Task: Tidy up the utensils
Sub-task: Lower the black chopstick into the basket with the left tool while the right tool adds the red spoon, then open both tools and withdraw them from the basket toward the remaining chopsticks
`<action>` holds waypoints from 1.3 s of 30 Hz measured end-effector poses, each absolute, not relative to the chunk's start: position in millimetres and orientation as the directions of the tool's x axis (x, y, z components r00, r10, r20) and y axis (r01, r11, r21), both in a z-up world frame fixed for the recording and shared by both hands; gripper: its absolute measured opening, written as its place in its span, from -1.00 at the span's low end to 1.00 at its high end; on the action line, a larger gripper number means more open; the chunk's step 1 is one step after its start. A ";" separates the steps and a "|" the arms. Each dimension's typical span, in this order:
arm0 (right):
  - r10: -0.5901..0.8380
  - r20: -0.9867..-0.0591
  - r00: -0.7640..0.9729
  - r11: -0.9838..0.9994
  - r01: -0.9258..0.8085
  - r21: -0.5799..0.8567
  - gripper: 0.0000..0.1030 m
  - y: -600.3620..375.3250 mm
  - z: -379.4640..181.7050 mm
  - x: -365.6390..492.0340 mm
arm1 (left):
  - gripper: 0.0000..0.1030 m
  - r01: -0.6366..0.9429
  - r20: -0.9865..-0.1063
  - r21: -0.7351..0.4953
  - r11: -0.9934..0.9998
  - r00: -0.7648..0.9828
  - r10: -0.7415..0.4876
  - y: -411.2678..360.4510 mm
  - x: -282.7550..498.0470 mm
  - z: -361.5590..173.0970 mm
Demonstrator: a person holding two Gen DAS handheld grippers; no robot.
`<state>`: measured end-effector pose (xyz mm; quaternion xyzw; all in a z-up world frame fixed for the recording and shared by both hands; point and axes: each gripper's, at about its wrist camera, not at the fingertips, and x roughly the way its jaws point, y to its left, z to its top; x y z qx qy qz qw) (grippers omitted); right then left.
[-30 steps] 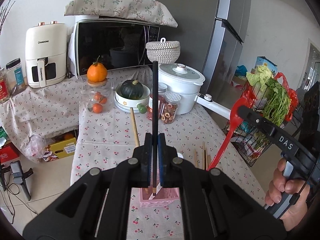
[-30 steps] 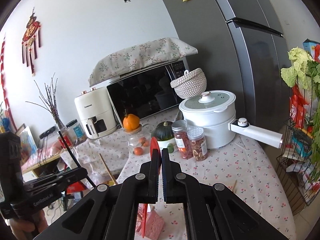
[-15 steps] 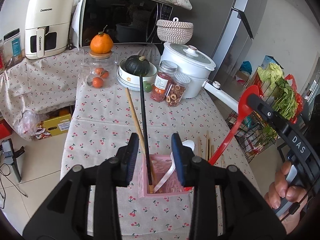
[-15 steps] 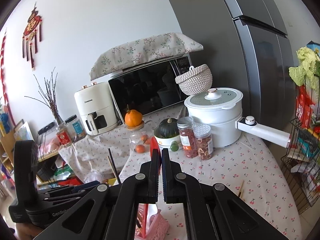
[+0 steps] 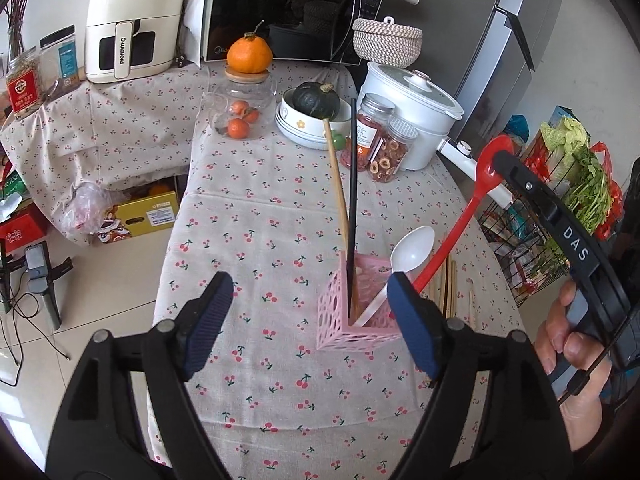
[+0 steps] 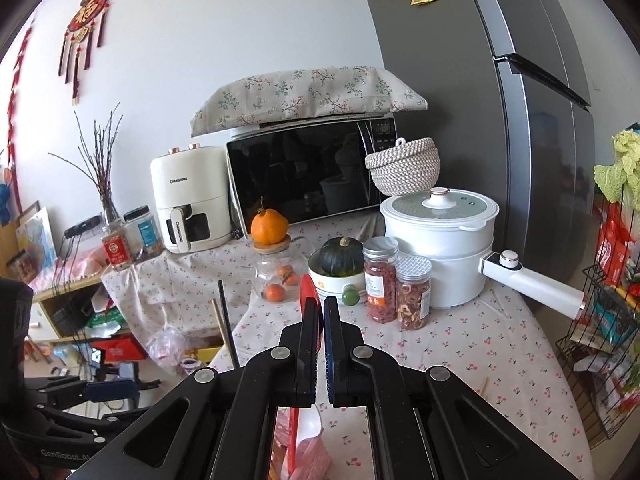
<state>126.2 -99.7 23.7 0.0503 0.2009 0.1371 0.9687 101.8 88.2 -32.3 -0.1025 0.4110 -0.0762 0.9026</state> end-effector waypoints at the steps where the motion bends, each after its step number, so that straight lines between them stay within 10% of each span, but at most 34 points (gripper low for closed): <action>1: 0.284 -0.390 0.876 0.959 -0.250 0.136 -0.94 -96.5 20.5 126.9 | 0.59 0.042 -0.729 -0.242 0.969 0.651 -0.210 90.7 101.8 -33.4; 6: 0.289 -0.441 0.850 0.957 -0.264 0.119 -0.79 -94.9 10.6 129.4 | 0.66 -0.011 -0.740 -0.225 0.974 0.652 -0.163 99.7 103.2 -35.2; 10: 0.305 -0.453 0.838 0.952 -0.264 0.152 -0.16 -106.2 14.3 123.9 | 0.71 -0.047 -0.738 -0.200 0.979 0.665 -0.119 103.9 99.2 -33.0; 19: 0.299 -0.507 0.808 0.954 -0.249 0.166 0.37 -139.7 22.6 109.3 | 0.80 -0.030 -0.720 -0.150 0.988 0.688 -0.089 92.7 84.0 -27.7; 39: 0.136 -0.629 0.766 0.990 -0.091 0.104 0.68 -242.0 6.5 75.3 | 0.94 0.127 -0.663 -0.067 0.990 0.735 -0.139 9.0 58.6 -12.5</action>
